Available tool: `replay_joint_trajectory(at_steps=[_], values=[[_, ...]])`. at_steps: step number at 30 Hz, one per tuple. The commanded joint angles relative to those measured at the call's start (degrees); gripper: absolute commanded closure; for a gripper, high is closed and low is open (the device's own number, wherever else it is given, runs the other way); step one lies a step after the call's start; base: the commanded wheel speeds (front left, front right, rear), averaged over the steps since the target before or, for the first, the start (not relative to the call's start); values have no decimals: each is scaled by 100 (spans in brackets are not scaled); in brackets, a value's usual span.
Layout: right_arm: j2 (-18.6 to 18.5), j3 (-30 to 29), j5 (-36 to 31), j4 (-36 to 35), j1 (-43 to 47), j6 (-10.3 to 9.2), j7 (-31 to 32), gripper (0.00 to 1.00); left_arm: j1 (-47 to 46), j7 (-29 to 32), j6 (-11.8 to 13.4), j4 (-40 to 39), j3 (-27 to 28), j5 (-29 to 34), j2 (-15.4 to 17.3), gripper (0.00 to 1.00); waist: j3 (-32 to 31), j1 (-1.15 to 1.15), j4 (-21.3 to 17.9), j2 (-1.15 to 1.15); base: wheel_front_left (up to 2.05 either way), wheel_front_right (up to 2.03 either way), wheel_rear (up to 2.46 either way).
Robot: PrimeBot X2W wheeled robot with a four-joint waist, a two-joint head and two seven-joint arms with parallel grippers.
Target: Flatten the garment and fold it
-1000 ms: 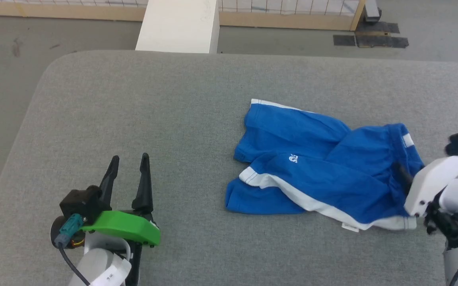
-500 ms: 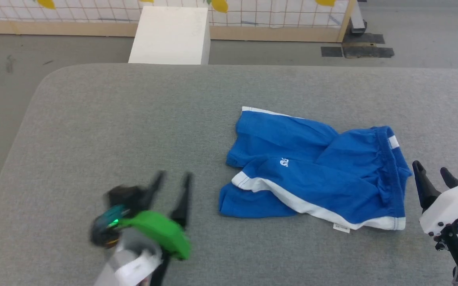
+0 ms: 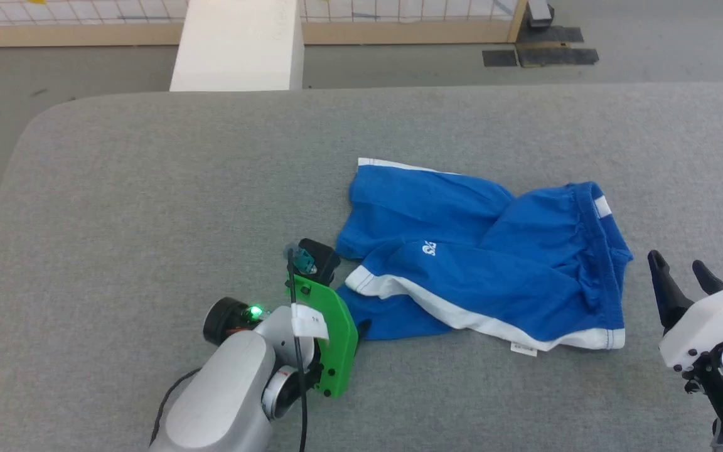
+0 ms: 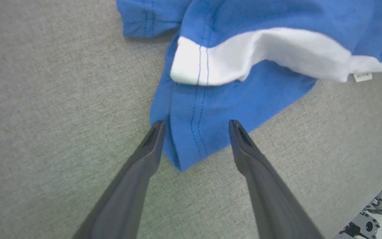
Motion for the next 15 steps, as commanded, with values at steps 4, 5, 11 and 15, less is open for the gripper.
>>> replay_joint_trajectory(at_steps=[4, 5, 11, 15], values=[[14, 0, 55, 7, -74, -8, -64, 0, -125, 212, 54, 252, -54, -22, 11, 63, 122, 0, -96, 0, 0, 0, 0], [14, -5, 47, 16, -79, -8, -70, 0, -123, 209, 48, 273, -54, -46, 4, 73, 135, 0, -100, 0, 0, 0, 0], [14, -26, -14, 93, -54, -8, -109, 0, -82, 7, 7, 253, 30, -265, -57, 100, 111, 0, -12, 0, 0, 0, 0], [14, 16, -25, 153, -24, -8, -111, 0, 11, -243, 94, 2, 309, -483, -40, 100, -4, 0, 123, 0, 0, 0, 0]])
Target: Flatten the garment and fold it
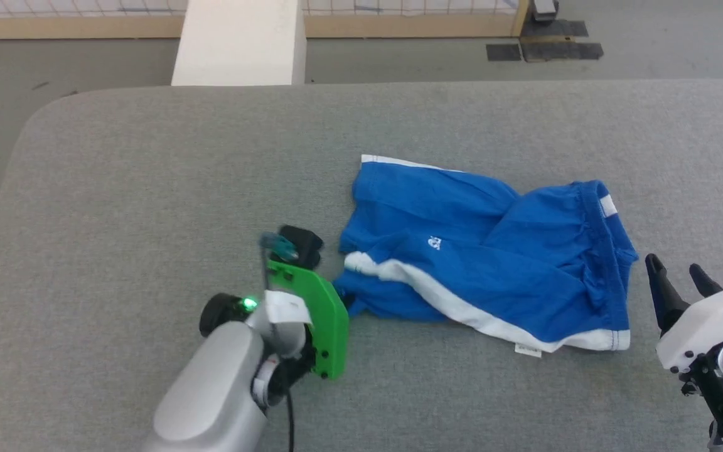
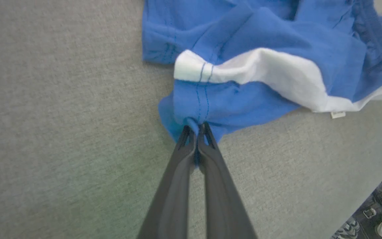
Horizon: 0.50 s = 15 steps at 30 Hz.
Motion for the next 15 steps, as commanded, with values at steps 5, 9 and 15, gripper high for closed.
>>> replay_joint_trajectory(at_steps=[5, 9, 15], values=[[11, 60, -51, 34, 31, -8, -30, 0, 333, -448, 393, -606, 683, -315, 184, 100, -210, 0, 284, 0, 0, 0, 0], [11, 143, -68, 39, 51, -8, 1, 0, 827, -642, 814, -956, 1258, -527, 392, 100, -277, 0, 417, 0, 0, 0, 0], [11, 256, -65, 95, 83, -8, 24, 0, 1854, -566, 1268, -1136, 1720, -862, 492, 100, -324, 0, 512, 0, 0, 0, 0]])
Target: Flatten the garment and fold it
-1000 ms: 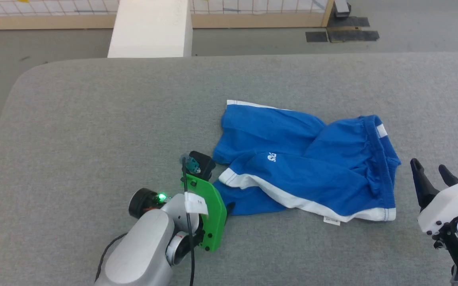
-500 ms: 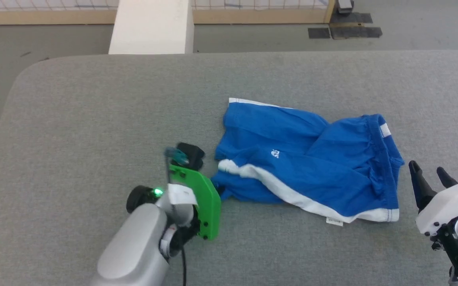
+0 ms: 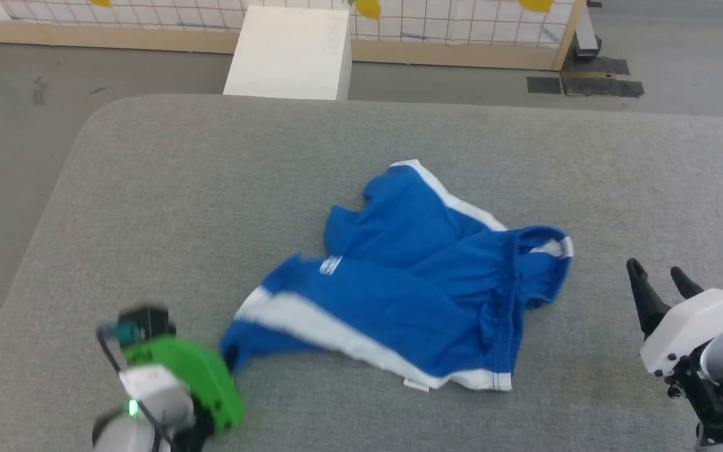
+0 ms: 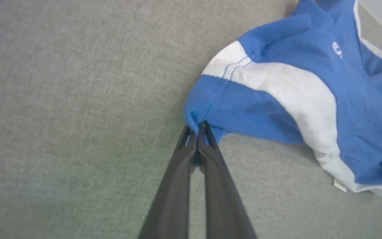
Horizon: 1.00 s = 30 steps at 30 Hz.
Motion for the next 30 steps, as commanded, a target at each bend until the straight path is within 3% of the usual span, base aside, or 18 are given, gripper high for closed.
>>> replay_joint_trajectory(at_steps=[1, 7, 8, 9, 12, 18, 24, 30], values=[[6, 28, -5, 31, 77, -8, 2, 0, 282, 134, 102, 26, 18, -74, 41, 100, -36, 0, 33, 0, 0, 0, 0], [6, 88, 12, 96, 96, -8, -9, 0, 794, 531, 200, 54, 75, -410, 13, 100, -72, 0, 53, 0, 0, 0, 0], [6, 90, 12, 102, 98, -8, -9, 0, 799, 525, 182, 22, 106, -457, 6, 72, -78, 0, 59, 0, 0, 0, 0], [6, 94, 11, 110, 101, -8, -10, 0, 779, 457, 153, -51, 159, -493, 3, 0, -87, 0, 66, 0, 0, 0, 0], [6, 107, 18, 135, 110, -8, -17, 0, 680, 178, -38, -368, 329, -663, -63, 0, -121, 0, 77, 0, 0, 0, 0], [6, 140, 40, 181, 137, -8, -51, 0, 482, -913, -687, -1120, 763, -839, -159, 0, -188, 0, 76, 0, 0, 0, 0], [6, 252, -17, 168, 104, -8, -14, 0, 418, -2499, -1036, -1080, 763, 227, 20, 0, -145, 0, 50, 0, 0, 0, 0], [6, 799, -192, 211, -184, -8, 293, 0, 346, -3822, -955, -609, 524, 1241, -66, 0, 23, 0, 31, 0, 0, 0, 0]])
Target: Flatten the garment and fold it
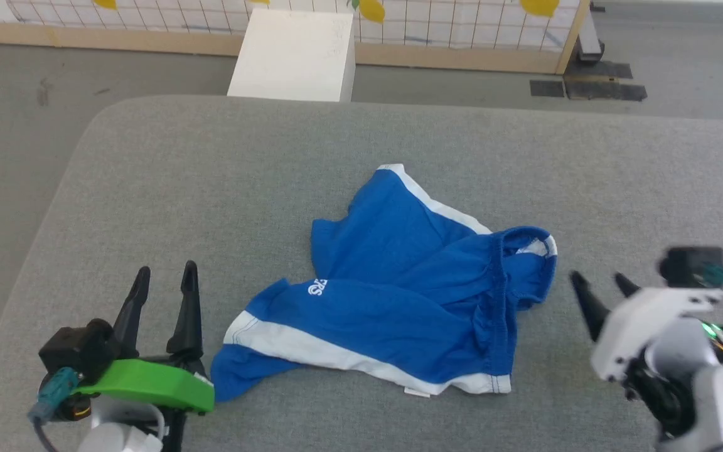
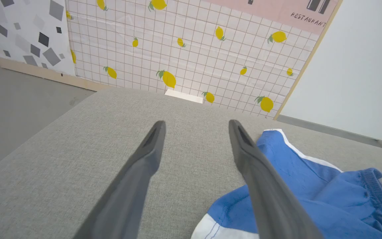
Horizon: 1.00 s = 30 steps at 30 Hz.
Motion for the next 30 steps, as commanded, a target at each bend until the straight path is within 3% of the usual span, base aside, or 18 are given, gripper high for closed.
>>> replay_joint_trajectory(at_steps=[1, 12, 21, 22, 23, 30], values=[[8, 174, -84, 31, -226, -8, 100, 0, -143, -99, 53, 44, -29, 135, -42, 0, 87, 0, -8, 0, 0, 0, 0], [-64, 1313, -463, 976, -1634, -8, 1251, 0, -577, -279, 92, 342, -240, 566, -222, 0, 565, 0, 176, 0, 0, 0, 0], [-139, 1650, -598, 1657, -1971, -8, 1401, 0, -699, -304, 18, 431, -207, 603, -346, 0, 761, 0, 306, 0, 0, 0, 0], [-148, 1663, -599, 1681, -1991, -8, 1355, 59, -700, -305, 11, 445, -198, 605, -356, 0, 768, 0, 302, 0, 0, 0, 0], [-153, 1668, -606, 1699, -2003, -8, 1313, 100, -706, -306, 4, 451, -191, 610, -361, 0, 771, 0, 297, 0, 0, 0, 0], [-169, 1623, -436, 1675, -1989, -8, 1033, 100, -731, -308, -83, 511, -167, 639, -411, 0, 604, 0, 190, 0, 0, 0, 0]])
